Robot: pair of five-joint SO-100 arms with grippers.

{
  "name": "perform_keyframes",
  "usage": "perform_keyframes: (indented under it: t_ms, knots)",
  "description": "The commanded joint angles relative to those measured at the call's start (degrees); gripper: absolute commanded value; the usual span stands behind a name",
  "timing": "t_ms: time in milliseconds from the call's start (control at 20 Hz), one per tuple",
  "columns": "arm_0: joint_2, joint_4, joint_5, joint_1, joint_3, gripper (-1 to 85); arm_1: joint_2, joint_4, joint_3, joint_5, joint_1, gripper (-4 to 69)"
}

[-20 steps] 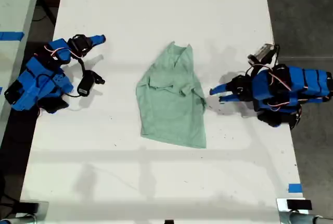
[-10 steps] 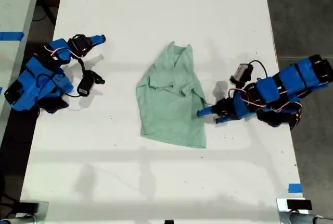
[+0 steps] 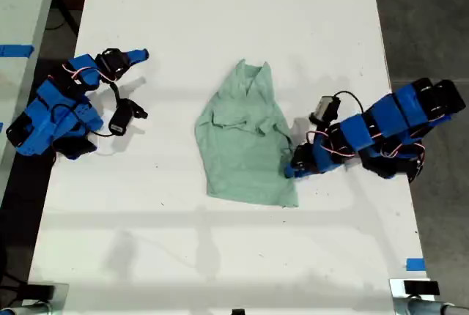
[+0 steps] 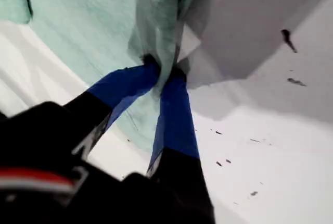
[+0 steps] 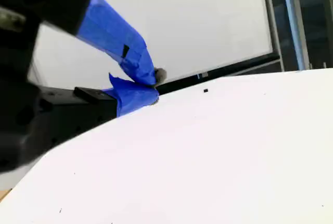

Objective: Fold t shirt

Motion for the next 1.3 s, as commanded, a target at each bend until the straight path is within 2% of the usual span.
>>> perform_keyframes:
  t_ms: [0,200,350,500,600,700,900,1000,1050,1200,1250]
  knots:
    - [0.70,-0.09,-0.53,0.35,2.37,-0.2,5.10,11.60,-4.75,1.23,0.35,0.7]
    - [0.70,-0.18,-0.44,0.26,2.37,-0.2,10.37,28.65,-19.34,-1.05,0.26,0.8]
    - [0.70,-0.18,-0.44,0.18,2.37,-0.2,2.55,35.42,-37.35,-6.77,0.97,0.8]
    - [0.70,-0.18,-0.35,0.09,2.37,-0.2,-15.21,41.40,-61.00,-12.92,1.41,0.8]
    - [0.70,-0.18,-0.35,0.09,2.37,-0.2,-27.77,42.80,-75.59,-17.31,2.11,0.8]
    - [0.70,-0.18,-0.26,0.09,2.37,-0.2,-36.65,41.40,-83.76,-20.92,3.60,0.7]
    - [0.70,-0.18,-0.26,0.00,2.37,-0.2,-41.57,29.88,-83.14,-28.13,5.45,0.7]
    - [0.70,-0.18,-0.18,-0.09,2.37,-0.2,-41.57,26.89,-82.00,-27.33,5.71,10.7]
    - [0.70,-0.18,-0.18,-0.09,2.37,-0.2,-41.31,26.72,-82.00,-26.81,5.62,19.7]
    - [0.70,-0.18,-0.18,-0.09,2.37,-0.2,-38.14,30.85,-82.27,-26.63,6.06,38.7]
    - [0.70,-0.18,-0.18,-0.09,2.37,-0.2,-36.30,33.57,-82.27,-26.72,6.33,41.9]
